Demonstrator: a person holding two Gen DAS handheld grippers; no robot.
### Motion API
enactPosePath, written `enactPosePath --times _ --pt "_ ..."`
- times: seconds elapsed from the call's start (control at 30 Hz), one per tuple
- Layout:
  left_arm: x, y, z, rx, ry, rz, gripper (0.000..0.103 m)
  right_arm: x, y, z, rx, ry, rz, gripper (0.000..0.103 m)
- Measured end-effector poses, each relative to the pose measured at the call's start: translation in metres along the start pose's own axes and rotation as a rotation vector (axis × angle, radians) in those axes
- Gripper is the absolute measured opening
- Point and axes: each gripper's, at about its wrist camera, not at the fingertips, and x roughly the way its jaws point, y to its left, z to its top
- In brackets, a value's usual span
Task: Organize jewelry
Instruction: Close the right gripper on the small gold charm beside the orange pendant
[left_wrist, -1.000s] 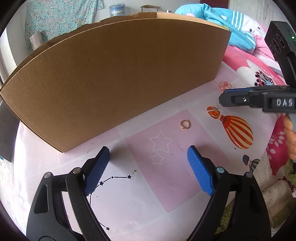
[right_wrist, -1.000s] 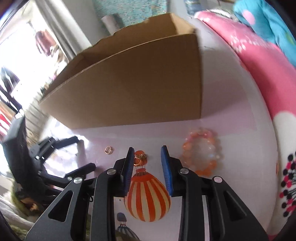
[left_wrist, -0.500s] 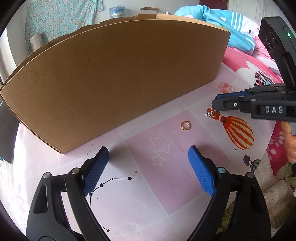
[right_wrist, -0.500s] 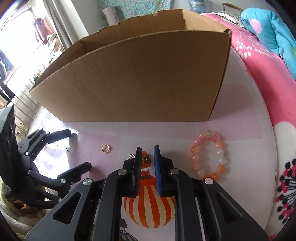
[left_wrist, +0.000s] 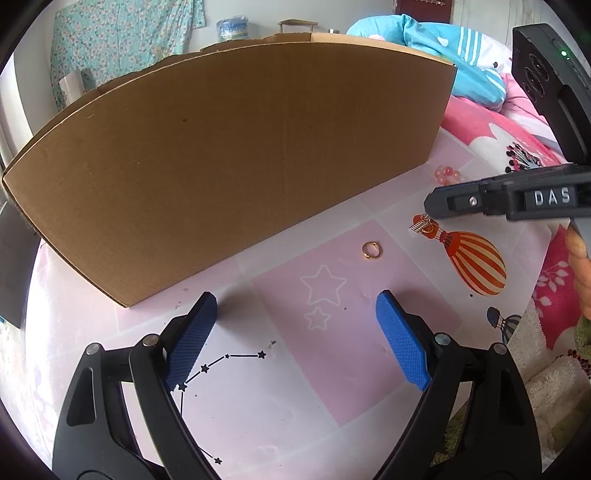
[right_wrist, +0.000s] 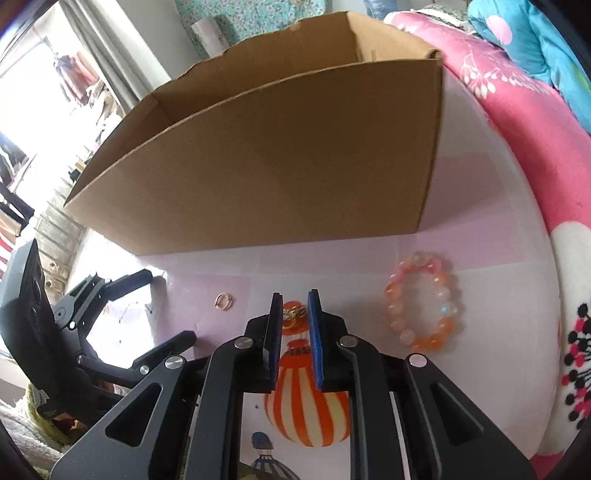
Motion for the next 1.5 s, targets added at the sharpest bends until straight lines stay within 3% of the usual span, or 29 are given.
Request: enactPosePath --times 0.07,0.1,0.17,0.57,0.67,0.8,1.03,1.27,1.5 --pt "-0.001 0.001 -0.001 0.000 -0.002 0.000 0.084 0.001 0.010 0.000 -0.039 0.001 -0.023 0.019" --pt "-0.001 0.001 -0.001 0.000 -0.003 0.000 0.084 0.002 0.013 0.001 -0.051 0.001 -0.029 0.029" --pt "-0.001 0.001 -0.001 0.001 -0.004 0.000 0.084 0.005 0.022 0.002 -0.085 0.001 -0.054 0.036" --pt "0.000 0.001 0.000 0.002 -0.007 0.000 0.084 0.021 0.047 0.004 -0.191 0.023 -0.187 0.035" --pt "-0.001 0.001 0.000 0.001 -0.006 0.000 0.084 0.025 0.058 0.000 -0.204 0.019 -0.208 0.030" --pt "-0.001 0.001 0.000 0.001 -0.006 0.000 0.084 0.027 0.061 0.000 -0.203 0.021 -0.203 0.020" --pt "-0.001 0.002 0.001 0.000 -0.007 0.001 0.084 0.029 0.058 0.000 -0.199 0.012 -0.188 0.015" --pt "-0.001 0.002 0.000 0.001 -0.007 0.001 0.084 0.025 0.052 -0.002 -0.179 -0.003 -0.168 0.015" --pt "-0.001 0.002 0.000 0.001 -0.009 0.001 0.084 -0.005 0.028 0.005 -0.110 -0.052 -0.111 0.015"
